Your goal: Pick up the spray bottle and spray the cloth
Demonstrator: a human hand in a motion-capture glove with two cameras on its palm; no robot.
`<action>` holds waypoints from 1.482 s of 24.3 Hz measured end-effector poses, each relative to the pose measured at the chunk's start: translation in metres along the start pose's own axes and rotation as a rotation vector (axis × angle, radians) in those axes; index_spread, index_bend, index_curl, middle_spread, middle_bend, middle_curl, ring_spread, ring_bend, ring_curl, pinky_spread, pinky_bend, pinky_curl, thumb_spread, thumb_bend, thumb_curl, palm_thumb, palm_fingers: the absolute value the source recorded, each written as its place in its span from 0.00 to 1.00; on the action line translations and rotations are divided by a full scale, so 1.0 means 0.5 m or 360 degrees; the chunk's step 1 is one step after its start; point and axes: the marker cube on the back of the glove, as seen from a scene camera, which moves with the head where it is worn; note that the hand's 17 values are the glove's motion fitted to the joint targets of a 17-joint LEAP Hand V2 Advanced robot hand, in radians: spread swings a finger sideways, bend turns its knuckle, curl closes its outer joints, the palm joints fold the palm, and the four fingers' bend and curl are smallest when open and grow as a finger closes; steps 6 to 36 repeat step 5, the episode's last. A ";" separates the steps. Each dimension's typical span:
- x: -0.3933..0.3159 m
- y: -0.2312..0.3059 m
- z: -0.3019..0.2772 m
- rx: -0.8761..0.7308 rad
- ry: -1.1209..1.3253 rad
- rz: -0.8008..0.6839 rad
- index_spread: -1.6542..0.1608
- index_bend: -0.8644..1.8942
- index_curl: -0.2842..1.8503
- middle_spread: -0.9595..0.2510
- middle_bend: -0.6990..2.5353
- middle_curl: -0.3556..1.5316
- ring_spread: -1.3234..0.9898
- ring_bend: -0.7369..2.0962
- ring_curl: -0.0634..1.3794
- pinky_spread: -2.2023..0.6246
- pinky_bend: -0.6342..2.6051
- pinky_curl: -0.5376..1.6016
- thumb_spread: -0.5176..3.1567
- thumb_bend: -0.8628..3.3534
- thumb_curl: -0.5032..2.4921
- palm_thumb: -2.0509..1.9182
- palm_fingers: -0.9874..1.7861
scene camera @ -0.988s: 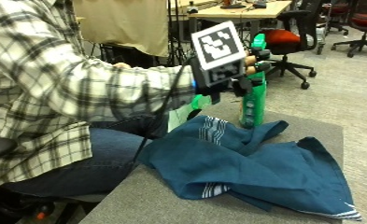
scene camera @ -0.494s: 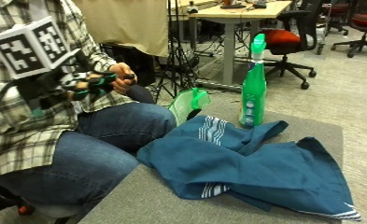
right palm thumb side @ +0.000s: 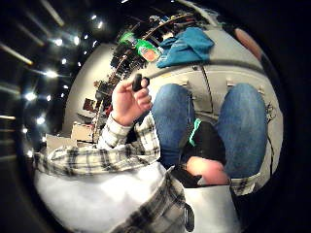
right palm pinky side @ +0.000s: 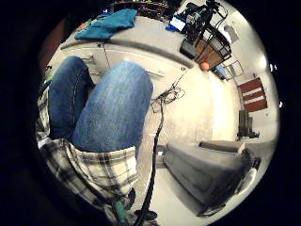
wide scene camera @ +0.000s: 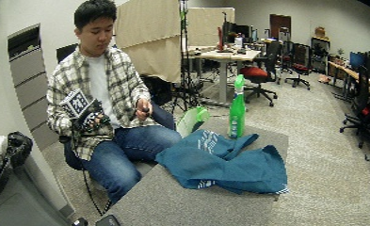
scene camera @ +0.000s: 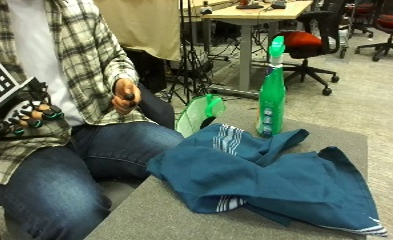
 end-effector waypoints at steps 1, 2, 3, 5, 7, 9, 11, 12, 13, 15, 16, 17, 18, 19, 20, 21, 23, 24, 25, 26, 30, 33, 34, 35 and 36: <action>-0.001 0.021 0.010 -0.0019 -0.0023 0.0031 0.71 0.38 0.31 0.70 0.27 0.36 0.59 0.33 0.25 0.85 0.28 0.39 0.43 0.20 0.37 0.68 0.44; -0.002 0.039 0.019 -0.0035 -0.0038 0.0060 0.71 0.39 0.31 0.71 0.27 0.36 0.60 0.33 0.25 0.85 0.28 0.39 0.43 0.20 0.37 0.68 0.44; -0.003 0.055 0.028 -0.0042 -0.0046 0.0084 0.71 0.38 0.31 0.71 0.27 0.35 0.60 0.33 0.25 0.85 0.28 0.39 0.43 0.20 0.37 0.68 0.44; -0.004 0.071 0.039 -0.0038 -0.0052 0.0109 0.72 0.38 0.31 0.71 0.27 0.36 0.60 0.33 0.25 0.85 0.27 0.38 0.44 0.20 0.37 0.69 0.44; -0.004 0.071 0.039 -0.0038 -0.0052 0.0109 0.72 0.38 0.31 0.71 0.27 0.36 0.60 0.33 0.25 0.85 0.27 0.38 0.44 0.20 0.37 0.69 0.44; -0.004 0.071 0.039 -0.0038 -0.0052 0.0109 0.72 0.38 0.31 0.71 0.27 0.36 0.60 0.33 0.25 0.85 0.27 0.38 0.44 0.20 0.37 0.69 0.44; -0.004 0.071 0.039 -0.0038 -0.0052 0.0109 0.72 0.38 0.31 0.71 0.27 0.36 0.60 0.33 0.25 0.85 0.27 0.38 0.44 0.20 0.37 0.69 0.44; -0.004 0.071 0.039 -0.0038 -0.0052 0.0109 0.72 0.38 0.31 0.71 0.27 0.36 0.60 0.33 0.25 0.85 0.27 0.38 0.44 0.20 0.37 0.69 0.44; -0.004 0.071 0.039 -0.0038 -0.0052 0.0109 0.72 0.38 0.31 0.71 0.27 0.36 0.60 0.33 0.25 0.85 0.27 0.38 0.44 0.20 0.37 0.69 0.44; -0.004 0.071 0.039 -0.0038 -0.0052 0.0109 0.72 0.38 0.31 0.71 0.27 0.36 0.60 0.33 0.25 0.85 0.27 0.38 0.44 0.20 0.37 0.69 0.44; -0.004 0.071 0.039 -0.0038 -0.0052 0.0109 0.72 0.38 0.31 0.71 0.27 0.36 0.60 0.33 0.25 0.85 0.27 0.38 0.44 0.20 0.37 0.69 0.44; -0.004 0.071 0.039 -0.0038 -0.0052 0.0109 0.72 0.38 0.31 0.71 0.27 0.36 0.60 0.33 0.25 0.85 0.27 0.38 0.44 0.20 0.37 0.69 0.44; -0.004 0.071 0.039 -0.0038 -0.0052 0.0109 0.72 0.38 0.31 0.71 0.27 0.36 0.60 0.33 0.25 0.85 0.27 0.38 0.44 0.20 0.37 0.69 0.44; -0.004 0.071 0.039 -0.0038 -0.0052 0.0109 0.72 0.38 0.31 0.71 0.27 0.36 0.60 0.33 0.25 0.85 0.27 0.38 0.44 0.20 0.37 0.69 0.44; -0.004 0.071 0.039 -0.0038 -0.0052 0.0109 0.72 0.38 0.31 0.71 0.27 0.36 0.60 0.33 0.25 0.85 0.27 0.38 0.44 0.20 0.37 0.69 0.44; -0.004 0.071 0.039 -0.0038 -0.0052 0.0109 0.72 0.38 0.31 0.71 0.27 0.36 0.60 0.33 0.25 0.85 0.27 0.38 0.44 0.20 0.37 0.69 0.44; -0.004 0.071 0.039 -0.0038 -0.0052 0.0109 0.72 0.38 0.31 0.71 0.27 0.36 0.60 0.33 0.25 0.85 0.27 0.38 0.44 0.20 0.37 0.69 0.44; -0.004 0.071 0.039 -0.0038 -0.0052 0.0109 0.72 0.38 0.31 0.71 0.27 0.36 0.60 0.33 0.25 0.85 0.27 0.38 0.44 0.20 0.37 0.69 0.44; -0.004 0.071 0.039 -0.0038 -0.0052 0.0109 0.72 0.38 0.31 0.71 0.27 0.36 0.60 0.33 0.25 0.85 0.27 0.38 0.44 0.20 0.37 0.69 0.44; -0.004 0.071 0.039 -0.0038 -0.0052 0.0109 0.72 0.38 0.31 0.71 0.27 0.36 0.60 0.33 0.25 0.85 0.27 0.38 0.44 0.20 0.37 0.69 0.44; -0.004 0.071 0.039 -0.0038 -0.0052 0.0109 0.72 0.38 0.31 0.71 0.27 0.36 0.60 0.33 0.25 0.85 0.27 0.38 0.44 0.20 0.37 0.69 0.44; -0.004 0.071 0.039 -0.0038 -0.0052 0.0109 0.72 0.38 0.31 0.71 0.27 0.36 0.60 0.33 0.25 0.85 0.27 0.38 0.44 0.20 0.37 0.69 0.44; -0.004 0.071 0.039 -0.0038 -0.0052 0.0109 0.72 0.38 0.31 0.71 0.27 0.36 0.60 0.33 0.25 0.85 0.27 0.38 0.44 0.20 0.37 0.69 0.44; -0.004 0.071 0.039 -0.0038 -0.0052 0.0109 0.72 0.38 0.31 0.71 0.27 0.36 0.60 0.33 0.25 0.85 0.27 0.38 0.44 0.20 0.37 0.69 0.44; -0.004 0.071 0.039 -0.0038 -0.0052 0.0109 0.72 0.38 0.31 0.71 0.27 0.36 0.60 0.33 0.25 0.85 0.27 0.38 0.44 0.20 0.37 0.69 0.44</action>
